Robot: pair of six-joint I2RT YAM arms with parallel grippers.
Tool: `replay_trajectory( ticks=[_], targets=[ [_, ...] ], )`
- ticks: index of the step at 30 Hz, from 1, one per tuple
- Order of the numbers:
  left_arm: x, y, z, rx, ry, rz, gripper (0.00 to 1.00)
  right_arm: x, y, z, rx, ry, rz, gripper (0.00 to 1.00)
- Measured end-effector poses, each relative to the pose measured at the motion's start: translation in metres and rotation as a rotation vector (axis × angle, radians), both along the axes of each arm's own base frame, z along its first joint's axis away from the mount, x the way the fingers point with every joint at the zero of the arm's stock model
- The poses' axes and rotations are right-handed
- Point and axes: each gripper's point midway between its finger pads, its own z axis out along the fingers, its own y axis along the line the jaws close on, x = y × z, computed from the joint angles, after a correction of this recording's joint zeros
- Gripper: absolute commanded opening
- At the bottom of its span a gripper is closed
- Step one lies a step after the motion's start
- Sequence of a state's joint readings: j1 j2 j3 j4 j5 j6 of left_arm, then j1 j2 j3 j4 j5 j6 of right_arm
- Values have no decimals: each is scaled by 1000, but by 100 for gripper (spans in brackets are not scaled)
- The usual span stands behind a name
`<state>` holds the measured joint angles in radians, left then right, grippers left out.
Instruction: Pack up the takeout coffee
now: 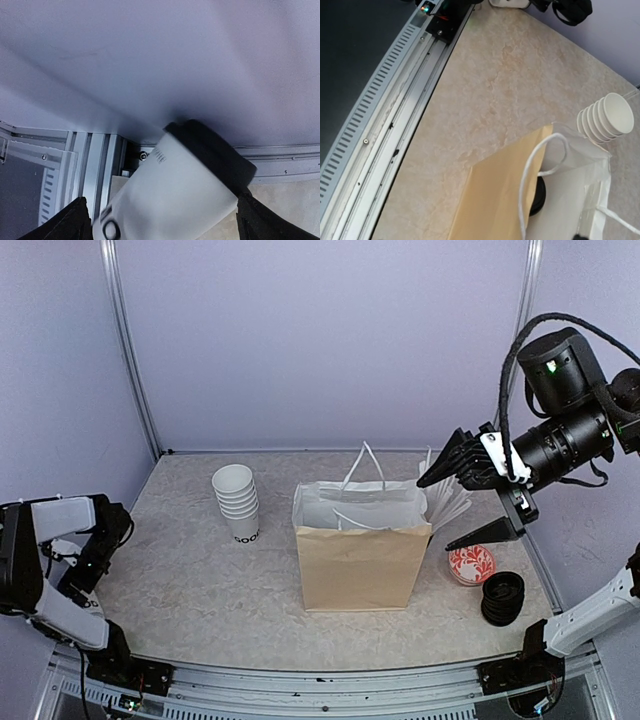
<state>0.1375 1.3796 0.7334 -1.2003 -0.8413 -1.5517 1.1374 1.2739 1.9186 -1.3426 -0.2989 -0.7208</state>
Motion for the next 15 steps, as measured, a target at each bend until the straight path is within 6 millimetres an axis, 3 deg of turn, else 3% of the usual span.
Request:
replay_trajectory(
  ticks=[10, 15],
  targets=[
    [12, 13, -34, -80, 22, -13, 99, 0, 0, 0, -1, 0, 0, 79],
    [21, 1, -46, -141, 21, -47, 99, 0, 0, -1, -2, -2, -1, 79]
  ],
)
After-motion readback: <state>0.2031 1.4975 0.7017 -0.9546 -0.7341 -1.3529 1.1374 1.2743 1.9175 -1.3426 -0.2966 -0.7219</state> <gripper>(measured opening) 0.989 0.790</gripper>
